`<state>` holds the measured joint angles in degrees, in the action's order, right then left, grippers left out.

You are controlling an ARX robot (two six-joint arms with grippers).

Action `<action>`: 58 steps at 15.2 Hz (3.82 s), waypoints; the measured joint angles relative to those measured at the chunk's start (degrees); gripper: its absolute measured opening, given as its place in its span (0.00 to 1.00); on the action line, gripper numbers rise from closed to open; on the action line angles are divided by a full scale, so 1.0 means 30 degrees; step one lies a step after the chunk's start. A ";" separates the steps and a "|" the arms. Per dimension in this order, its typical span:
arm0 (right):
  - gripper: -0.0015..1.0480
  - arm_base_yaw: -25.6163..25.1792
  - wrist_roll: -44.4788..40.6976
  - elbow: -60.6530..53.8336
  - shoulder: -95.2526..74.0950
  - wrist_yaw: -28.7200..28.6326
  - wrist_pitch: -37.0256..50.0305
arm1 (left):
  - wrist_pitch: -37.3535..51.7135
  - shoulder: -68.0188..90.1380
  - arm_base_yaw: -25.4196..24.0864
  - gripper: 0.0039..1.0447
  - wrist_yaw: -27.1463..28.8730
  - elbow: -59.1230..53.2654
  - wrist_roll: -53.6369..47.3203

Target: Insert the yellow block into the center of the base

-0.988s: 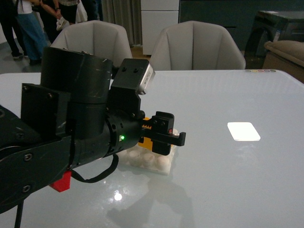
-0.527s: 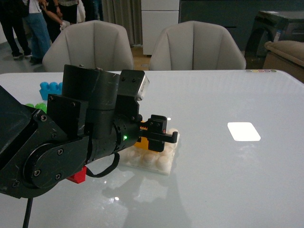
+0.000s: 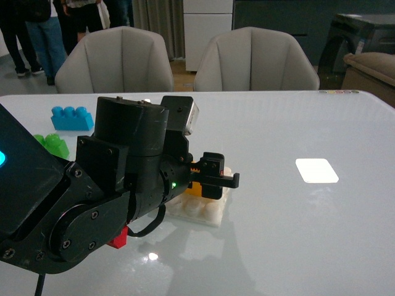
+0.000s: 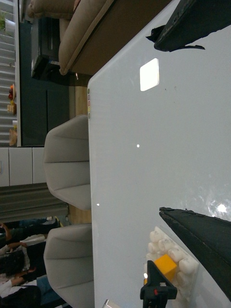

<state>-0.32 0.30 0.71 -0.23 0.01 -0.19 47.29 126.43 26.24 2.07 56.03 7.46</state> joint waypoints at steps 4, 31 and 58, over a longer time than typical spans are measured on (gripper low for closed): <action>0.94 0.0000 0.0007 0.0000 0.0000 0.0000 0.0000 | 0.0080 0.0066 -0.0481 0.56 0.0590 0.0007 -0.0714; 0.94 0.0000 0.0007 0.0000 0.0000 0.0000 0.0000 | -0.1224 -0.7533 0.0117 0.94 0.1231 -0.3038 -0.1086; 0.94 0.0000 0.0007 0.0000 0.0000 0.0000 0.0000 | -0.9573 -3.5875 -0.8692 0.01 -0.0685 -1.8484 -0.2222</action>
<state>-0.32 0.32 0.71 -0.23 0.01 -0.19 18.57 18.81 0.16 0.01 0.58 0.80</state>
